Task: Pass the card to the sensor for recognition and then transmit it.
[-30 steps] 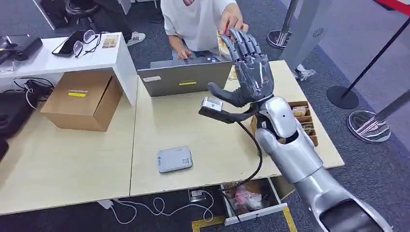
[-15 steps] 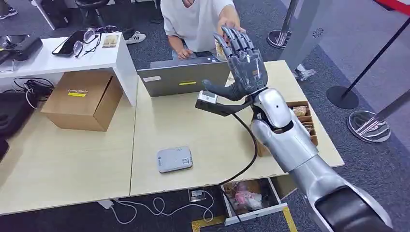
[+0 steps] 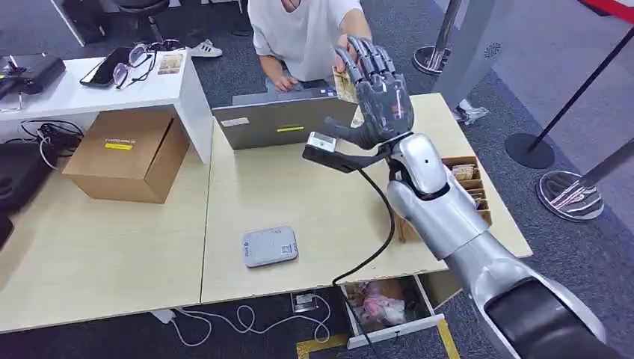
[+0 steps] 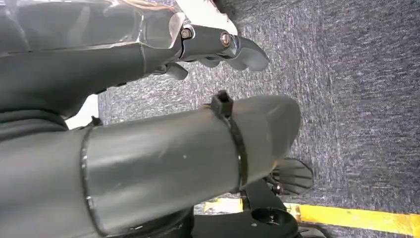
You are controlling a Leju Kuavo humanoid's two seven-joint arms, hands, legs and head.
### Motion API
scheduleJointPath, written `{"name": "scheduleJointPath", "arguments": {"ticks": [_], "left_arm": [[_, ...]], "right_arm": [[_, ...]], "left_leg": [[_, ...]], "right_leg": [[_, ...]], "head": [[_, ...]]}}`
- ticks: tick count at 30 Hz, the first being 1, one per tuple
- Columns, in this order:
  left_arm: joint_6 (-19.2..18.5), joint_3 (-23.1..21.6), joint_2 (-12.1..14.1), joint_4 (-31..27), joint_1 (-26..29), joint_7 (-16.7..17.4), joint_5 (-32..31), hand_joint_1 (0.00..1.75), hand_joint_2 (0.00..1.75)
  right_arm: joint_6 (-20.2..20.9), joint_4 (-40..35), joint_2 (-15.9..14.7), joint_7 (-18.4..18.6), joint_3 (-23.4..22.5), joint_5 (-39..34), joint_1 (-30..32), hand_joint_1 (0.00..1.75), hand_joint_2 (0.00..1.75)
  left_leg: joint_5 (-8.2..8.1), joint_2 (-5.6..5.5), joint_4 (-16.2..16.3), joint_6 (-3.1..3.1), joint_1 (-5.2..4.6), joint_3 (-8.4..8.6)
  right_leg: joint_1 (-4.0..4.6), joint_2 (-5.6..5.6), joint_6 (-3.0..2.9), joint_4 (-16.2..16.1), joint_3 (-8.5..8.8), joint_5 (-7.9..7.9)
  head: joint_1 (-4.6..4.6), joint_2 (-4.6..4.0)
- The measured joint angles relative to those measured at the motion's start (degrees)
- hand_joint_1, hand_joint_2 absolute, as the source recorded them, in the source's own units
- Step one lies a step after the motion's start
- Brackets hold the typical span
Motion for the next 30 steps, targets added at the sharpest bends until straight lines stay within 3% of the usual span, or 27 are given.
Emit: {"name": "scheduleJointPath", "arguments": {"ticks": [17,30], "left_arm": [[0.13,0.63,0.0,0.0,0.37,-0.66,0.0,0.0,0.0],[0.74,1.03,0.0,0.0,0.31,0.63,0.0,0.0,0.0]], "right_arm": [[-5.29,-4.81,-2.14,0.48,-0.65,-3.13,3.03,0.0,1.75],[-5.18,-7.08,-3.02,-0.07,-1.22,-2.6,5.97,0.0,1.75]], "left_leg": [[0.0,0.0,0.01,0.0,-0.01,0.01],[0.0,0.0,0.01,0.0,0.0,0.02]], "right_leg": [[0.0,0.0,0.0,-0.01,0.0,0.0],[0.0,0.0,0.0,0.0,0.0,0.0]], "head": [[0.02,0.0],[0.0,0.0]]}}
